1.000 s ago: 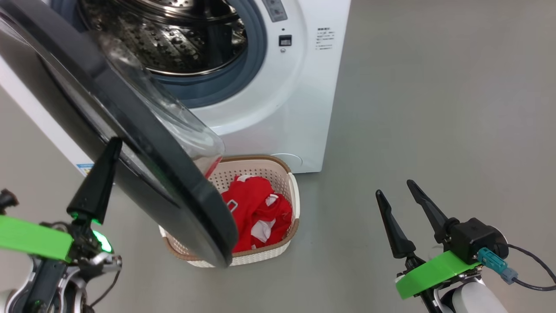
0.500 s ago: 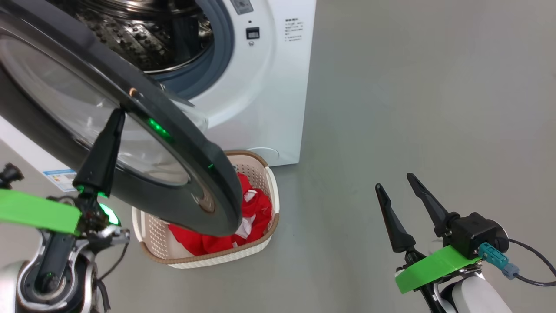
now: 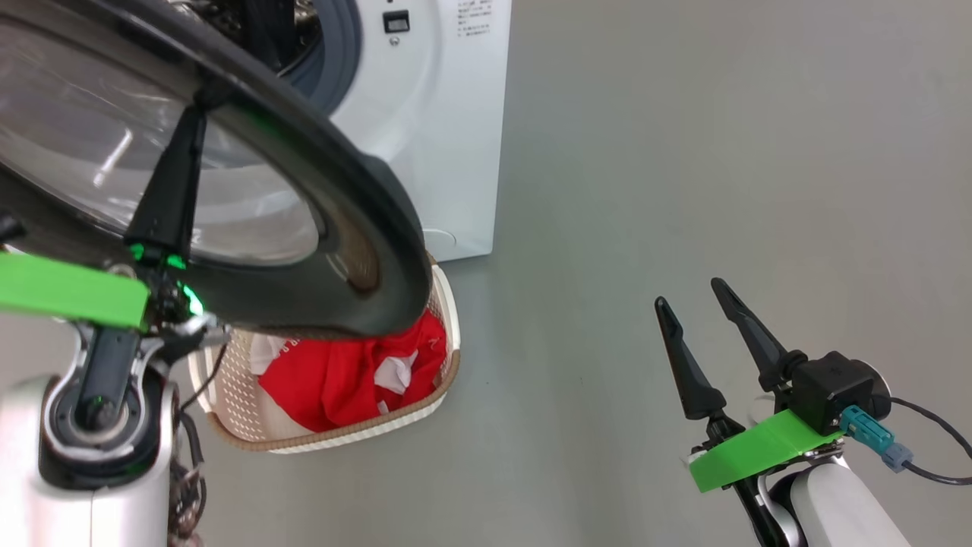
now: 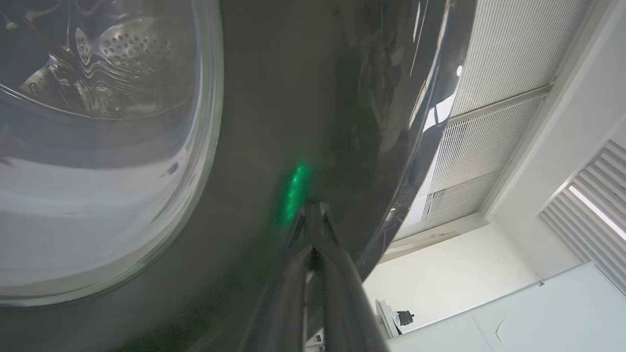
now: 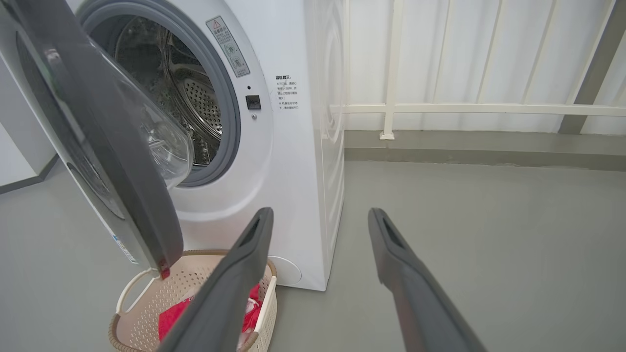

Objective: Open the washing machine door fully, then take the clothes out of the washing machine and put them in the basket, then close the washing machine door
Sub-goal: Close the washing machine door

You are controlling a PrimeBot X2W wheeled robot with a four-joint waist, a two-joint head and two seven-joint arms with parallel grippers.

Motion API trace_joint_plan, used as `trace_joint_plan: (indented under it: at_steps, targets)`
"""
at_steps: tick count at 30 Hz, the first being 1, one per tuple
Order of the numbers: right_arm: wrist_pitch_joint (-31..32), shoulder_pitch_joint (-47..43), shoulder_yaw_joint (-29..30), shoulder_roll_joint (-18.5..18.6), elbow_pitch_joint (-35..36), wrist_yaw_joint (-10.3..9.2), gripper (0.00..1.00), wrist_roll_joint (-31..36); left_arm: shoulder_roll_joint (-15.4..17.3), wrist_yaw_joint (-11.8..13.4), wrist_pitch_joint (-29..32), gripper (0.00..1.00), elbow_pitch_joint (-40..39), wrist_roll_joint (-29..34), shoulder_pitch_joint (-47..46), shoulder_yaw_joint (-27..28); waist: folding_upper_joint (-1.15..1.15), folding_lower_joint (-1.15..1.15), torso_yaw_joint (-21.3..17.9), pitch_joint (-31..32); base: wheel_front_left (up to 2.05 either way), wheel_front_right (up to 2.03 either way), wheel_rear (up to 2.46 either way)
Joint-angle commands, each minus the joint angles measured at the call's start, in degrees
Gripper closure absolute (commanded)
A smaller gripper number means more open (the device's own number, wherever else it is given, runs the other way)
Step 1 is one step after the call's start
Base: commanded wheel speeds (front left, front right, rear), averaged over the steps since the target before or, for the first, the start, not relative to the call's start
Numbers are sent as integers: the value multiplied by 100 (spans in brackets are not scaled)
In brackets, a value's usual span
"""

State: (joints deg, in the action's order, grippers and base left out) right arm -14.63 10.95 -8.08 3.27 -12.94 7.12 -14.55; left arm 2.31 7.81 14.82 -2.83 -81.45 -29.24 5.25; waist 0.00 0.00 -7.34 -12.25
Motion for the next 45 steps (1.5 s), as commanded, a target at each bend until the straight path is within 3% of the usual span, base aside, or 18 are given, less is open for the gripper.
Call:
trace_joint_plan:
  at_steps: [1,21,31,32,33,45]
  targets:
    - [-37,176,-123,3,161,36,0,-36,92,-90,-52,100,-63,100,-271,102,0,0,-64,-105,0,0,0]
    - [-37,418,-185,113,255,36,0,16,86,-618,-559,100,1275,178,-1781,97,0,0,-183,-739,0,0,0]
    - [-37,427,-187,89,215,36,0,31,89,-916,-730,100,1521,137,-1842,180,0,0,-106,-690,0,0,0]
    - [-37,414,-183,86,207,36,0,31,97,-936,-735,56,1507,149,-1786,182,0,0,-86,-655,0,0,0]
    - [-37,399,-179,85,200,36,0,31,99,-946,-741,3,1484,155,-1718,189,0,0,-66,-616,0,0,0]
    - [-37,220,-193,51,115,36,0,-64,280,-1269,-874,0,827,645,-293,63,0,0,179,-24,0,0,0]
